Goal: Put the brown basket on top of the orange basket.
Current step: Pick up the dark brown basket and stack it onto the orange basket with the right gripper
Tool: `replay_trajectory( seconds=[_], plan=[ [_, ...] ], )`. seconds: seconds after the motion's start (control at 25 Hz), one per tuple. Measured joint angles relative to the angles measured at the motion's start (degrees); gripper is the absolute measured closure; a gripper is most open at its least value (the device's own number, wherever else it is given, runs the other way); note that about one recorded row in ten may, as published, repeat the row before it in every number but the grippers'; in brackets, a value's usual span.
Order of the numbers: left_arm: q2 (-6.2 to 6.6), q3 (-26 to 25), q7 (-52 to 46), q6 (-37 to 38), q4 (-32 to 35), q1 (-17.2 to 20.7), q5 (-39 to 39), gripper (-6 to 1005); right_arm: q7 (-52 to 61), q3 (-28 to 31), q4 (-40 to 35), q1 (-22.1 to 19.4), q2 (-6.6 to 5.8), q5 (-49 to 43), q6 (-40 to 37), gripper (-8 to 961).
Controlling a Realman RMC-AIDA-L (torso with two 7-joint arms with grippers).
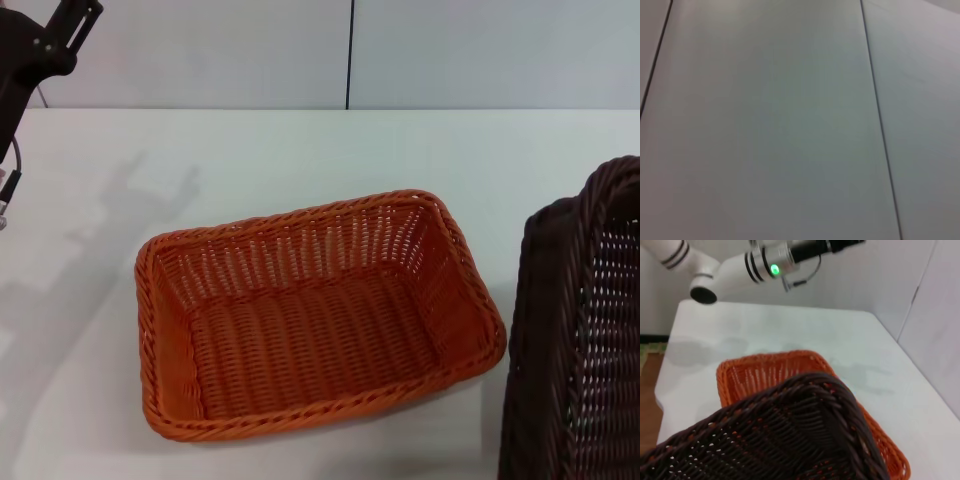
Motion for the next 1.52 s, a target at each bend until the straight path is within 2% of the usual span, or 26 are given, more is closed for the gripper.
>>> replay_trajectory(
  seconds=[0.24, 0.48, 0.6, 0.72, 1.04, 1.28, 1.52],
  plan=[
    [0.06, 0.00, 0.07, -1.22, 0.00, 0.01, -0.55, 186, 0.71, 1.05, 2.66, 0.55, -0.60, 3.71, -0.21, 789],
    [0.17, -0.19, 0.10, -1.41, 0.05, -0.24, -0.55, 186, 2.10, 0.91, 9.00, 0.25, -2.25, 13.95, -0.38, 788],
    [0.25, -0.47, 0.15, -2.37, 0.13, -0.57, -0.55, 186, 2.47, 0.81, 10.57, 0.06, -2.26, 16.81, -0.05, 788],
    [0.27, -0.51, 0.17, -3.74, 0.26, -1.08, -0.54, 186, 2.71, 1.39, 11.38, 0.41, -0.81, 18.09, 0.96, 788],
    [0.26, -0.11, 2.01, -5.71, 0.32, -2.52, -0.09, 186, 1.08, 0.92, 12.08, 0.31, 5.22, 22.79, 5.44, 788],
    [0.26, 0.25, 3.11, -7.14, 0.09, -3.21, 0.04, 186, -0.91, 1.13, 14.36, -0.46, 8.40, 26.02, 8.15, 789],
    [0.26, 0.52, 3.14, -8.31, 0.25, -3.42, 0.05, 186, -6.38, 0.62, 19.04, -3.97, 12.13, 33.61, 12.70, 789]
  ],
)
